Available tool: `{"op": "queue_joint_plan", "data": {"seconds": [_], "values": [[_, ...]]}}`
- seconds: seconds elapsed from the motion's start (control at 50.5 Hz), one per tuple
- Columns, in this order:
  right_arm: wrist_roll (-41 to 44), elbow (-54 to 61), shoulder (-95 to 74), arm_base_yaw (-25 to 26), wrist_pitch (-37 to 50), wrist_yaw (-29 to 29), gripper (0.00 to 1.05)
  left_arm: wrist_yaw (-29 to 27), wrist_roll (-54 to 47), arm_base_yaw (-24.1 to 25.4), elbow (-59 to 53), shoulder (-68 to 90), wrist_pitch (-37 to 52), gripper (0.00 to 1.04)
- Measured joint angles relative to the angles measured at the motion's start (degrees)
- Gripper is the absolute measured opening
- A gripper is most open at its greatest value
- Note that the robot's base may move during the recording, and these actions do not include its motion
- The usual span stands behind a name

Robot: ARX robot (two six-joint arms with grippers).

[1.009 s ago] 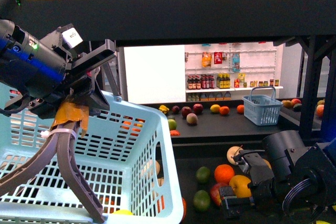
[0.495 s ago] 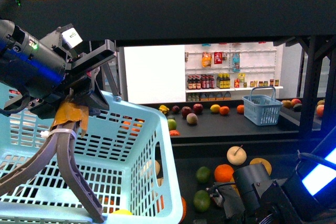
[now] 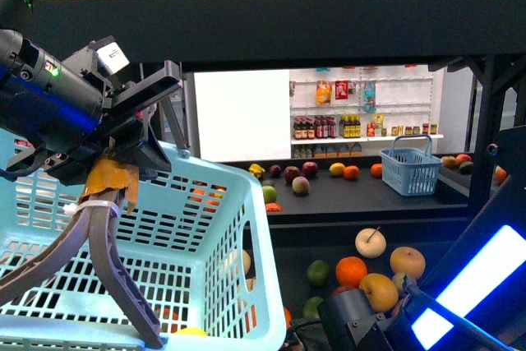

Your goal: Pick lemon from shelf

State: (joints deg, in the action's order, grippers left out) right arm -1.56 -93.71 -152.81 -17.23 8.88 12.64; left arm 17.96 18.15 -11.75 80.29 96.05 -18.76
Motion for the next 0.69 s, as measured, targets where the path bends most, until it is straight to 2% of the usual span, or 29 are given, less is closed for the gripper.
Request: {"op": "queue_joint_plan", "data": {"seconds": [0.653,0.693], "values": [[5.2,-12.6,-10.3,-2.2,-5.4,-6.4,0.97,0.0,0.0,0.0,0.0,0.0,0.0,0.17],[7.1,-15.6,-12.4,-3.1,-5.8,-8.6,0.76,0.0,0.0,0.0,0.0,0.0,0.0,0.17]]}}
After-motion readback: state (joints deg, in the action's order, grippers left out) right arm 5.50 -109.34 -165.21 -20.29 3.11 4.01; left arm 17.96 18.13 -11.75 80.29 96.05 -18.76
